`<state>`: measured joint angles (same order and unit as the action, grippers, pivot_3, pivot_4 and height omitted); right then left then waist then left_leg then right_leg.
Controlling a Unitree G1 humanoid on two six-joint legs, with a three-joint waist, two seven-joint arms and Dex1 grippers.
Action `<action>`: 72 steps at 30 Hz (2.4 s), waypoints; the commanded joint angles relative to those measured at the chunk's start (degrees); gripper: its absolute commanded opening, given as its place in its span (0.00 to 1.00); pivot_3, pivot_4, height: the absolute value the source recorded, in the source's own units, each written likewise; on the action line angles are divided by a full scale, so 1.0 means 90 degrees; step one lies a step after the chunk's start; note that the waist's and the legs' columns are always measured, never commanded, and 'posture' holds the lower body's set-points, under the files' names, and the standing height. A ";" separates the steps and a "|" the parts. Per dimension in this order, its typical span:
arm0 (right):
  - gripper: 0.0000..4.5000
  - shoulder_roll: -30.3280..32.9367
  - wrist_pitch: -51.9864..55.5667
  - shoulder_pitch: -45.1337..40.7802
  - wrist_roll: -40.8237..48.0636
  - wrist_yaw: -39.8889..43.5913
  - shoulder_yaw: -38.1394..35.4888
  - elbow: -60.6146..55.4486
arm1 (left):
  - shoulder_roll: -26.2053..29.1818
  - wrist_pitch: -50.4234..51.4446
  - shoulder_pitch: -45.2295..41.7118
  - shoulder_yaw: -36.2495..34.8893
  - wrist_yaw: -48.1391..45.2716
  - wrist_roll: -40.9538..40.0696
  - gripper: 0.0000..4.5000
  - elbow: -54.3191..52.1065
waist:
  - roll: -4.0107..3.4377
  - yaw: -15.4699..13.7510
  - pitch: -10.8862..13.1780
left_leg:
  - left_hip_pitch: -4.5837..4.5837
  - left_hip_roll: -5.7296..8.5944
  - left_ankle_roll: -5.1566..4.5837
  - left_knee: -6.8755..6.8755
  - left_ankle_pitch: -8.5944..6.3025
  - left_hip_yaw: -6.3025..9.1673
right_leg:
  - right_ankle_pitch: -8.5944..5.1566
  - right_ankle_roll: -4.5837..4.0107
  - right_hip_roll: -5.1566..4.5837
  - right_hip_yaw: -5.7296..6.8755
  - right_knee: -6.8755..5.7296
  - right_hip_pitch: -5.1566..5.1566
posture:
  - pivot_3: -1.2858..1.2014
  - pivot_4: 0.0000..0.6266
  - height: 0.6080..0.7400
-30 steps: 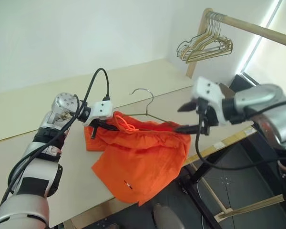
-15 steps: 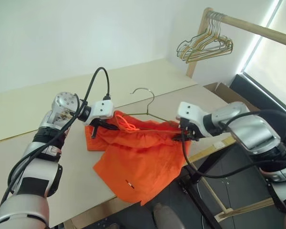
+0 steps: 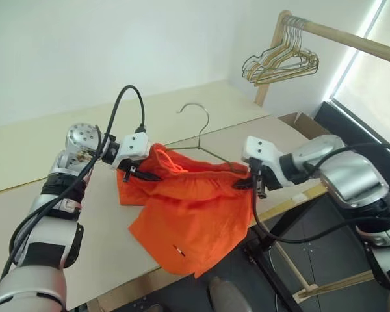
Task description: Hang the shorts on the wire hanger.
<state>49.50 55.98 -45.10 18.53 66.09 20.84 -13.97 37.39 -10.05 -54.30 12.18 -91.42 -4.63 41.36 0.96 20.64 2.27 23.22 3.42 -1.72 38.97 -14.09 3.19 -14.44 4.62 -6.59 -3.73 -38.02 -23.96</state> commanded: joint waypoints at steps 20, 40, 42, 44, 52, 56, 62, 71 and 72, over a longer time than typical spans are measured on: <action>0.00 -0.1364 0.4057 0.2790 0.1323 -0.4188 -0.5837 -0.3024 | -0.1676 0.5316 0.0241 -0.2974 0.4348 -0.4391 0.98 -0.4767 | -0.0007 -0.0281 -0.0005 | 0.0003 -0.0009 -0.0003 0.0009 -0.0003 0.0003 | 0.0001 0.0000 -0.0004 -0.0013 0.0000 0.0011 | 0.37 0.03 1.00; 0.00 -0.2460 0.4057 0.0386 0.2631 -1.0971 -0.8382 -0.0819 | -0.2077 0.5661 0.0819 -0.2626 0.5242 -0.5249 0.98 -0.5795 | -0.0112 0.0482 -0.0072 | -0.0152 -0.0020 -0.0019 -0.0022 -0.0012 -0.0015 | -0.0001 0.0003 0.0019 -0.0009 0.0105 0.0208 | 0.35 0.01 1.00; 0.00 -0.2370 0.4057 0.0139 0.3042 -1.1381 -0.8653 -0.0465 | -0.2036 0.5675 0.0841 -0.2625 0.5271 -0.5272 0.98 -0.5834 | -0.0112 0.0480 -0.0071 | -0.0152 -0.0019 -0.0021 -0.0022 -0.0013 -0.0017 | -0.0002 0.0003 0.0020 -0.0009 0.0107 0.0209 | 0.35 0.01 1.00; 0.00 -0.2099 0.4057 -0.0107 0.3188 -1.1710 -0.8942 0.0054 | -0.1984 0.5671 0.0884 -0.2613 0.5291 -0.5275 0.98 -0.5905 | -0.0112 0.0471 -0.0071 | -0.0155 -0.0020 -0.0022 -0.0022 -0.0013 -0.0017 | -0.0002 0.0004 0.0022 -0.0007 0.0111 0.0215 | 0.35 0.01 1.00; 0.00 -0.0948 0.4057 -0.0439 0.3501 -1.2250 -0.9640 0.2214 | -0.1813 0.5602 0.0959 -0.2543 0.5245 -0.5254 0.98 -0.5963 | -0.0106 0.0395 -0.0062 | -0.0201 -0.0017 -0.0054 -0.0022 -0.0031 -0.0031 | -0.0005 0.0009 0.0027 0.0004 0.0161 0.0296 | 0.35 0.01 1.00; 0.00 -0.0861 0.4057 -0.0368 0.3511 -1.2343 -0.9576 0.2494 | -0.1750 0.5579 0.1016 -0.2515 0.5201 -0.5263 0.98 -0.5994 | -0.0104 0.0420 -0.0057 | -0.0254 -0.0024 -0.0086 -0.0027 -0.0055 -0.0037 | -0.0032 0.0077 0.0034 0.0007 0.0246 0.0414 | 0.35 0.02 1.00; 0.31 -0.0926 0.4057 -0.0183 0.3444 -1.2339 -0.9238 0.2132 | -0.1685 0.5558 0.1104 -0.2475 0.5184 -0.5218 1.00 -0.6052 | -0.0106 0.0397 -0.0058 | -0.0279 -0.0023 -0.0090 -0.0026 -0.0058 -0.0042 | -0.0014 0.0107 0.0033 -0.0001 0.0291 0.0427 | 0.36 0.02 1.00; 0.98 -0.0691 0.4057 -0.0217 0.2433 -1.1923 -0.8576 0.1444 | -0.1618 0.5507 0.1145 -0.2437 0.5198 -0.5156 1.00 -0.6059 | -0.0112 0.0217 -0.0057 | -0.0263 -0.0018 -0.0105 -0.0026 -0.0068 -0.0051 | 0.0001 0.0122 0.0024 -0.0012 0.0327 0.0417 | 0.36 0.02 1.00; 0.99 -0.0645 0.3964 -0.0131 0.2267 -1.1823 -0.8389 0.1303 | -0.1614 0.5510 0.1146 -0.2438 0.5200 -0.5158 1.00 -0.6059 | -0.0112 0.0186 -0.0057 | -0.0261 -0.0017 -0.0105 -0.0026 -0.0068 -0.0051 | 0.0001 0.0122 0.0023 -0.0012 0.0327 0.0414 | 0.36 0.02 1.00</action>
<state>41.69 92.03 -45.96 41.43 -42.07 -57.14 1.57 22.30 41.10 -43.78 -9.72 -44.51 -51.31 -11.59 -0.05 22.32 1.75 20.90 3.27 -2.67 38.73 -14.70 2.74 -14.44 5.72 -6.38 -3.83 -35.08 -20.24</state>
